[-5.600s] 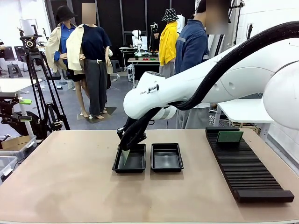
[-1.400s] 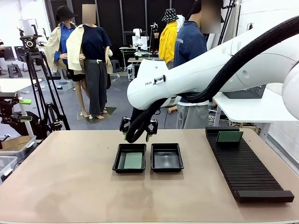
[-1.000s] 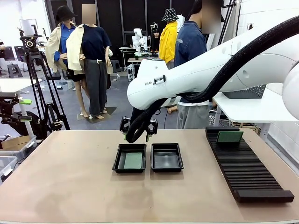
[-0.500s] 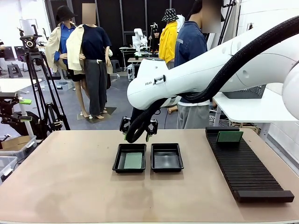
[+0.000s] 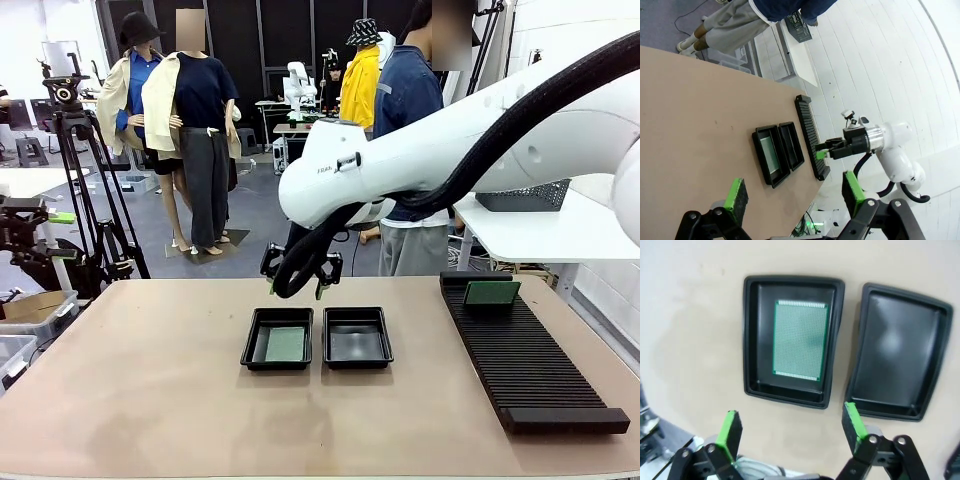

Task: Inspect and transfer BCBs to ESD trays.
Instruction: Pick up the ESD tray and place it on the left side of the table.

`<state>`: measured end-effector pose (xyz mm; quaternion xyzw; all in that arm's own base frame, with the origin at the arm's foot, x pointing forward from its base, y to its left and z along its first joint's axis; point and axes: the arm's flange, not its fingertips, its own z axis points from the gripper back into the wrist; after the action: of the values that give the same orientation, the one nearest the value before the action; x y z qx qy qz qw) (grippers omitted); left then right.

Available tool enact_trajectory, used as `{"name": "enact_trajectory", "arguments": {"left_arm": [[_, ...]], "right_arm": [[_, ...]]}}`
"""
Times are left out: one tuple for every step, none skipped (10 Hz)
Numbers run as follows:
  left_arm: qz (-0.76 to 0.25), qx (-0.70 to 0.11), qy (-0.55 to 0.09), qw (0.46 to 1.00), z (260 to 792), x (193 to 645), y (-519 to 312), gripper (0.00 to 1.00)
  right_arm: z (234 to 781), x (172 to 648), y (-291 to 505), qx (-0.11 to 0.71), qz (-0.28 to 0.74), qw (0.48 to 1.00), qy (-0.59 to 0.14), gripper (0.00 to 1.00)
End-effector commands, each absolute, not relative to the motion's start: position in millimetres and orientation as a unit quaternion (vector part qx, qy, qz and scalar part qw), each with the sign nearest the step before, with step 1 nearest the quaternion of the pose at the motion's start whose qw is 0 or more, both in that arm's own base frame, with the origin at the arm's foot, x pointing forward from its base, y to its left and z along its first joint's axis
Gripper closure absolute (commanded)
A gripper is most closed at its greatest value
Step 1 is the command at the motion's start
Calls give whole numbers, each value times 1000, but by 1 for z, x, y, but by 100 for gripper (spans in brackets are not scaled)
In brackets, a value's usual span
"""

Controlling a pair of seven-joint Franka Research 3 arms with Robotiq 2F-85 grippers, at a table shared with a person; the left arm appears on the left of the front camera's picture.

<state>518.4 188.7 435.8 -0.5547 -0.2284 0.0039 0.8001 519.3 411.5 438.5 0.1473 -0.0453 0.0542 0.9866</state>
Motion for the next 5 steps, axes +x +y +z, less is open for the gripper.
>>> {"name": "enact_trajectory", "arguments": {"left_arm": [[-3, -521, -206, 828, 447, 516, 140, 0], [-26, -508, -194, 839, 451, 516, 119, 0], [-45, -494, -188, 848, 457, 513, 101, 0], [-51, -479, -188, 856, 464, 503, 86, 0], [-54, -461, -192, 865, 466, 496, 73, 0]], "right_arm": [[449, 507, 368, 199, 48, 978, -44, 0], [452, 509, 350, 210, 43, 976, -45, 0], [455, 514, 331, 222, 32, 974, -46, 0], [458, 515, 314, 229, 21, 972, -45, 0], [463, 519, 295, 239, 11, 970, -42, 0]]}}
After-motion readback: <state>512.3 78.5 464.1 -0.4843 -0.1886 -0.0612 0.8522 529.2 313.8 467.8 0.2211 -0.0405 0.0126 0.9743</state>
